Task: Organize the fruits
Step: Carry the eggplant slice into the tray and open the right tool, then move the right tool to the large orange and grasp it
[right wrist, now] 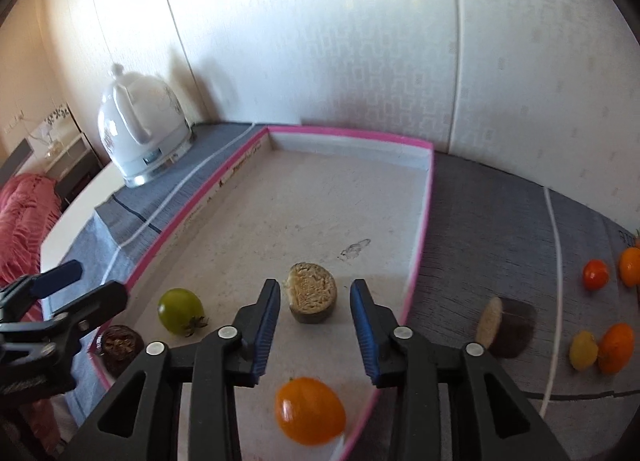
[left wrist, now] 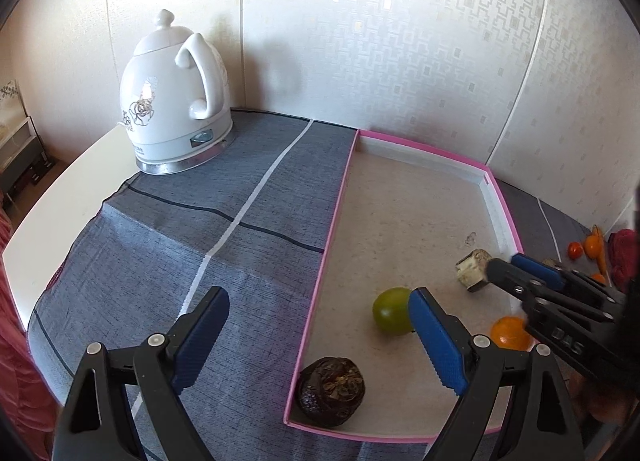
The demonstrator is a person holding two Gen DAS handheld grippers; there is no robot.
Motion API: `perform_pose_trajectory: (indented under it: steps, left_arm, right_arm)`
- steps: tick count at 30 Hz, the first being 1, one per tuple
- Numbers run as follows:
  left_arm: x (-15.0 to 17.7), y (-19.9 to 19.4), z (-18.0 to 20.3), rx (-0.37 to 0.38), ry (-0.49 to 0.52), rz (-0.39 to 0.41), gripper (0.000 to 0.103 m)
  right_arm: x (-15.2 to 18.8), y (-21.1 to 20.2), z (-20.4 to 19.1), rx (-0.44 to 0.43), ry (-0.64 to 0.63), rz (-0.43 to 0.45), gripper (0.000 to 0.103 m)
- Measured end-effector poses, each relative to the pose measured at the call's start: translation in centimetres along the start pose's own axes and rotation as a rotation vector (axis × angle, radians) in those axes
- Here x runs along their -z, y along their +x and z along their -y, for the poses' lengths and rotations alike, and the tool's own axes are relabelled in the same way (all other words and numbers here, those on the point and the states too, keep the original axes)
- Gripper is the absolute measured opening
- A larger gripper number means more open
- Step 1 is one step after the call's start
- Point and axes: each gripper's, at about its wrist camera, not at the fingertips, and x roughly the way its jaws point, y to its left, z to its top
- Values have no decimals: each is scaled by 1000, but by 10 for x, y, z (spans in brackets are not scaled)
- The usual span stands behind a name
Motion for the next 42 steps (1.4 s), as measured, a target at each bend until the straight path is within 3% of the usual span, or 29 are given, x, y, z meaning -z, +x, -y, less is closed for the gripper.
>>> perform_pose_trajectory:
  steps: [10, 16, 33, 42]
  left_arm:
    - [3, 1, 28, 59, 36, -7, 92]
    - [6, -6, 46, 85, 73, 35, 96]
    - [23, -17, 112, 221, 210, 70, 98]
    - [30, -18, 134, 255, 250, 63, 98]
  right_arm:
    - [18, -43, 18, 56, -44, 27, 37]
    - [31, -56, 31, 104, -49, 41, 38]
    - [50, -74, 79, 174, 83, 54, 38]
    - [56, -89, 124, 244, 173, 62, 38]
